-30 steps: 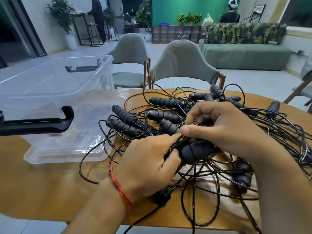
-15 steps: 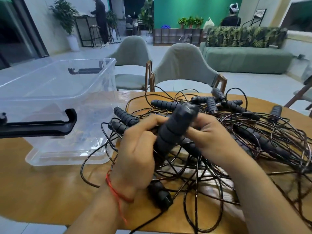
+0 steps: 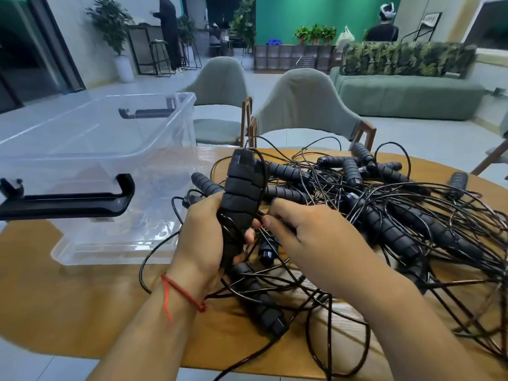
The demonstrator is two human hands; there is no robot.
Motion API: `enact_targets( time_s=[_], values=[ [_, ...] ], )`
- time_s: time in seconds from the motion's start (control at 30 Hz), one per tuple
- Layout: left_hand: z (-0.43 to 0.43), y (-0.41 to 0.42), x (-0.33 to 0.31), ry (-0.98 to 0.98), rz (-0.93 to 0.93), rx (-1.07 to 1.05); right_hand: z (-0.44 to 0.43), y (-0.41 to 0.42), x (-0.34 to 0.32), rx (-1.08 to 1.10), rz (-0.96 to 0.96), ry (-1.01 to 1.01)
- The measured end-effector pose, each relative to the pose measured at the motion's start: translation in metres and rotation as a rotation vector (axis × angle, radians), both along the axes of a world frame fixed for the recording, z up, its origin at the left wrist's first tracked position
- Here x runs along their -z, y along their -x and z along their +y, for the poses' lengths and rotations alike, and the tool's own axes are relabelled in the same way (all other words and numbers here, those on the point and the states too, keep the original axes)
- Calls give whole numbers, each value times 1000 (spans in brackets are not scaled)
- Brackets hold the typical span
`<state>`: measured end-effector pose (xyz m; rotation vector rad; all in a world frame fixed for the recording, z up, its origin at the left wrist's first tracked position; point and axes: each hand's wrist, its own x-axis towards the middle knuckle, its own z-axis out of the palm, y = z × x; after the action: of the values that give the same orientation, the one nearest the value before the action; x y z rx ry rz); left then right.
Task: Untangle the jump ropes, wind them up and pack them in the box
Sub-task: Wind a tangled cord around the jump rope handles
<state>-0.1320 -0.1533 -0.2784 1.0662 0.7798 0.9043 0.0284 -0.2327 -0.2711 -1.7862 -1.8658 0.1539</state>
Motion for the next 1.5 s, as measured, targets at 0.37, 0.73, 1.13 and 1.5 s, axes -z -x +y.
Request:
enact_targets(
  time_s=[0.37, 0.73, 1.13, 1.5],
  values=[
    [5, 2, 4, 24, -52, 21, -3, 3, -5, -17, 1, 103],
    [10, 4, 18, -676, 314, -435, -15, 37, -7, 26, 85, 87],
    [1, -1, 2, -447, 37, -111, -3, 9, 3, 19, 495, -15],
    [-2, -6, 9, -502, 162, -293, 0, 10, 5, -12, 663, 21]
  ],
)
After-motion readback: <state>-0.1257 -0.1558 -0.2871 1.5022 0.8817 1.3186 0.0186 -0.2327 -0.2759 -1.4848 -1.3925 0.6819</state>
